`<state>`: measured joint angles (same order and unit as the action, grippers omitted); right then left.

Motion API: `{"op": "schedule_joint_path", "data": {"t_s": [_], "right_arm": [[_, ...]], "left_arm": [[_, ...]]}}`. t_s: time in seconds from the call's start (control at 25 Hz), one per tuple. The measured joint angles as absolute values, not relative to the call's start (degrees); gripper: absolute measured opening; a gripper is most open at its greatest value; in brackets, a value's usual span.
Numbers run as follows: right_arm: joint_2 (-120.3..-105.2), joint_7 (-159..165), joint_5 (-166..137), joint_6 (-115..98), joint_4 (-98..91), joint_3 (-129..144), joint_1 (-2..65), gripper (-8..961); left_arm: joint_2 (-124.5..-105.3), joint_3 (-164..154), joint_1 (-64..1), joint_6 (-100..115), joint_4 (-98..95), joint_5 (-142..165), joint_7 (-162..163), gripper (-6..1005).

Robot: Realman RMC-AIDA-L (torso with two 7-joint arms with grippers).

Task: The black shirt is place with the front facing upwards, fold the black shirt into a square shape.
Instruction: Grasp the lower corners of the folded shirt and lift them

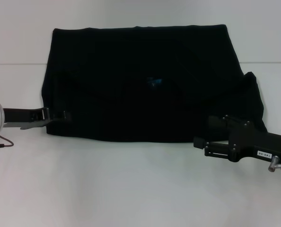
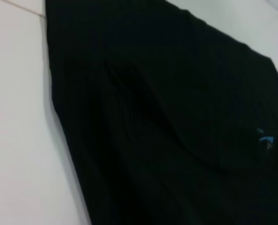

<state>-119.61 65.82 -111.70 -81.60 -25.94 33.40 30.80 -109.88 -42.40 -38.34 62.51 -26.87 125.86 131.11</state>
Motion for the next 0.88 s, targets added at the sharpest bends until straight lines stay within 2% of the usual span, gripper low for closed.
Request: {"op": "schedule_joint_path", "data": {"t_s": [0.32, 0.36, 0.48, 0.52, 0.68, 0.88], "right_arm": [[-119.38, 67.55, -111.61, -81.97, -26.44, 33.16, 30.40, 917], [-119.13, 69.06, -111.61, -82.02, -26.81, 33.11, 30.31, 916], [-117.95, 76.85, -112.37, -81.84, -29.38, 33.36, 30.33, 913], [-117.58, 79.93, -113.23, -81.73, -30.66, 33.46, 30.39, 911], [-115.08, 100.39, -121.40, -81.61, -39.06, 33.48, 31.64, 902], [-109.38, 125.10, -137.21, -83.34, -43.81, 33.76, 36.40, 891]], "left_arm": [[-109.89, -42.89, -38.49, 62.32, -26.98, 126.25, 131.15, 384], [-109.88, -42.89, -38.50, 62.39, -26.99, 126.26, 131.05, 343], [-109.87, -42.93, -38.50, 62.56, -26.99, 126.28, 130.62, 138], [-109.86, -42.95, -38.50, 62.63, -26.99, 126.29, 130.50, 128], [-109.85, -42.98, -38.50, 62.74, -26.99, 126.30, 130.38, 86], [-109.85, -42.98, -38.55, 62.92, -26.99, 126.30, 130.36, 34]]}}
